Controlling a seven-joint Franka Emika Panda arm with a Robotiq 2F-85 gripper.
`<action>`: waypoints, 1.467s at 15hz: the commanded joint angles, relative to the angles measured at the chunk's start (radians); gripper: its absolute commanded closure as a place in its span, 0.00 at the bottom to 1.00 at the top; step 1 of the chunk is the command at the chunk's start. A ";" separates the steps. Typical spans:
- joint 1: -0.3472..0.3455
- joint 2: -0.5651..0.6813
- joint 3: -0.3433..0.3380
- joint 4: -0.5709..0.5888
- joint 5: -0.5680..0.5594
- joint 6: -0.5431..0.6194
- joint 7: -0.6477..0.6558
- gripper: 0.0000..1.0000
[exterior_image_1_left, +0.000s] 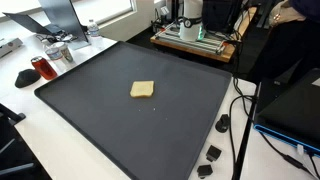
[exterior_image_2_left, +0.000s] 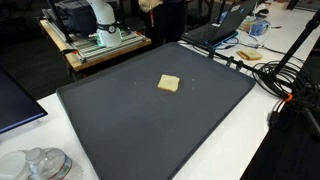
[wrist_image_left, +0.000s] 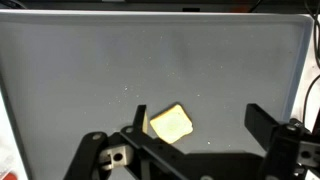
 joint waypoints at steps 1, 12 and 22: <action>0.009 0.000 -0.008 0.002 -0.005 -0.002 0.004 0.00; 0.009 0.000 -0.008 0.002 -0.005 -0.002 0.004 0.00; 0.113 0.006 0.065 0.072 -0.009 0.094 -0.074 0.00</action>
